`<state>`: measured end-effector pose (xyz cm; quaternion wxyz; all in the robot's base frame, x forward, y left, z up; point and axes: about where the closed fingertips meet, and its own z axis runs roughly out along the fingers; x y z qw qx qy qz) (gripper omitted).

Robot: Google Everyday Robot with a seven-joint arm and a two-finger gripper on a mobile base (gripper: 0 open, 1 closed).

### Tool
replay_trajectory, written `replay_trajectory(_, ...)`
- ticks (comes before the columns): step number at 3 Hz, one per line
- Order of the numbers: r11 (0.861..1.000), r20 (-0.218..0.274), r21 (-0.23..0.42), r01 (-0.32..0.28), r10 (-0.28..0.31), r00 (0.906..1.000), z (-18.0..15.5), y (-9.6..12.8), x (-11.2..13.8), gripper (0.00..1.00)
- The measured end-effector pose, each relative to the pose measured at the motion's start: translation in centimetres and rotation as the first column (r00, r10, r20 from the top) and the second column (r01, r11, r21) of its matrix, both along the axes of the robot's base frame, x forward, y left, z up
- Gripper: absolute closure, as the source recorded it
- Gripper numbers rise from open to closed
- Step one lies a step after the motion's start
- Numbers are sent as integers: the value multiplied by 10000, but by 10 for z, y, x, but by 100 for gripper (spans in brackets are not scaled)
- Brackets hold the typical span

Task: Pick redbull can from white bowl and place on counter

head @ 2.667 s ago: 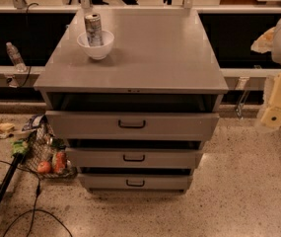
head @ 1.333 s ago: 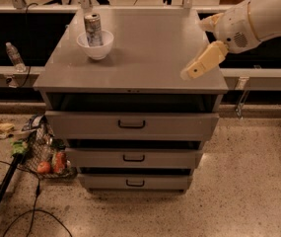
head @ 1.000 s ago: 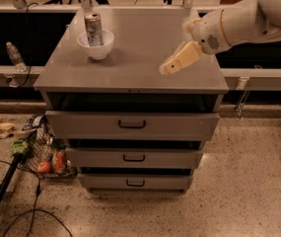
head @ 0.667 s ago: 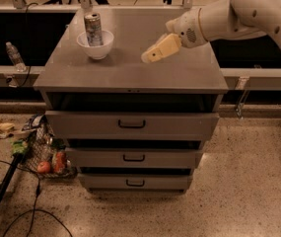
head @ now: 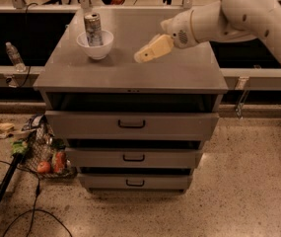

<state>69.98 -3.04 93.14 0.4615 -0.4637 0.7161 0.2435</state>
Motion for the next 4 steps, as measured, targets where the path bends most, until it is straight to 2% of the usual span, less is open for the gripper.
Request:
replay_trajectory(1, 9993, 604, 365, -27, 5, 9982, -3, 48, 34, 0)
replay_trajectory(3, 9900, 977, 1201, -740, 623, 9933, -6, 147, 101, 2)
replay_trajectory(4, 9830, 1102, 1546, -992, 826, 9905, -5, 176, 123, 2)
